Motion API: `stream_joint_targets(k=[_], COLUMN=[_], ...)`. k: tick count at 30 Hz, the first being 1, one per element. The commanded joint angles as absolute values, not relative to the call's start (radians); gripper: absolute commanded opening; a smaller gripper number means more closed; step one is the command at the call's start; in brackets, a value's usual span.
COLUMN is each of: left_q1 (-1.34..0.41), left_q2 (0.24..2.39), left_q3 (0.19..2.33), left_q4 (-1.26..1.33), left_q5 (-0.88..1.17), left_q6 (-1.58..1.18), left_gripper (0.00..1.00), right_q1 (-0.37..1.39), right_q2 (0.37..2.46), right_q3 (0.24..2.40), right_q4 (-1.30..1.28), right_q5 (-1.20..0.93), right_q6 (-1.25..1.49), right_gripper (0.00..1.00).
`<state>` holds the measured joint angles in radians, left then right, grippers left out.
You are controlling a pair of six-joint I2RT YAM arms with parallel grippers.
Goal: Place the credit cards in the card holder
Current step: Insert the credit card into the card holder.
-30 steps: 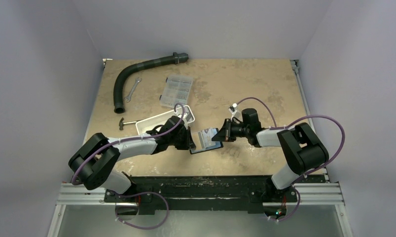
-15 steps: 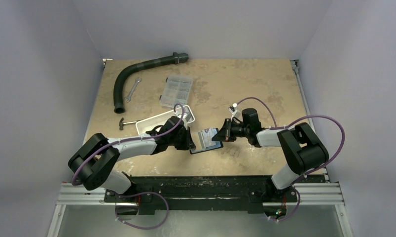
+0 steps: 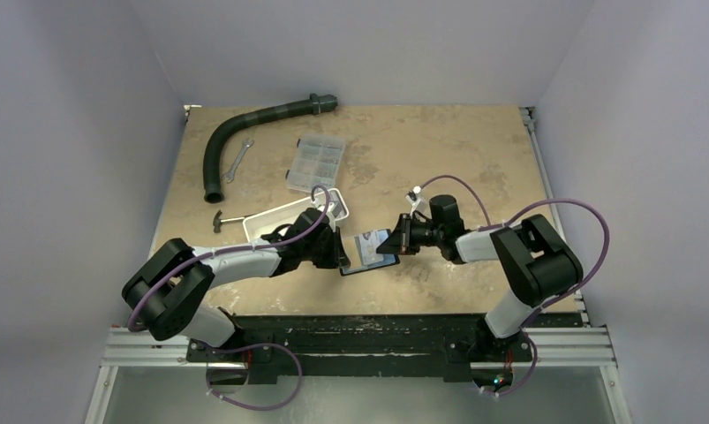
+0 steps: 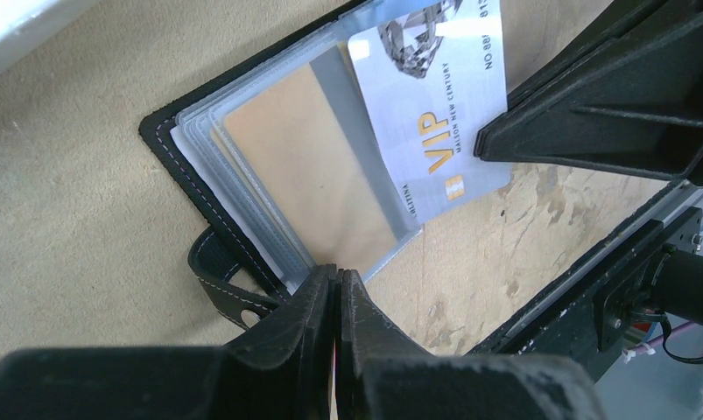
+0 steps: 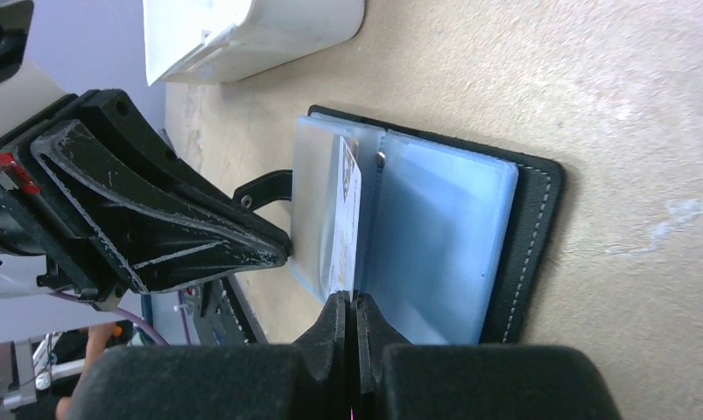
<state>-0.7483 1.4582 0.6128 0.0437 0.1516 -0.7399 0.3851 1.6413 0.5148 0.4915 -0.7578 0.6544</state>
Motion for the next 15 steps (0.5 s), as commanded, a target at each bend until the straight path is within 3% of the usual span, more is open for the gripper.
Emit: stream_joint_targets(k=[1, 15], left_q1=[-0.748, -0.748], left_q2=[1.442, 1.432], left_q3=[0.598, 0.591], left_q4=[0.015, 0.012], left_q5=[0.137, 0.136], left_q6=[-0.727, -0.727], left_gripper=[0.05, 0.05], right_q1=[0.414, 0.423], right_q2=[1.674, 1.673], right_q3=[0.507, 0.472], right_q4=[0.555, 0.553], right_q5=[-0.781, -0.811], right_q6=[0.671, 0.725], right_gripper=[0.0, 0.0])
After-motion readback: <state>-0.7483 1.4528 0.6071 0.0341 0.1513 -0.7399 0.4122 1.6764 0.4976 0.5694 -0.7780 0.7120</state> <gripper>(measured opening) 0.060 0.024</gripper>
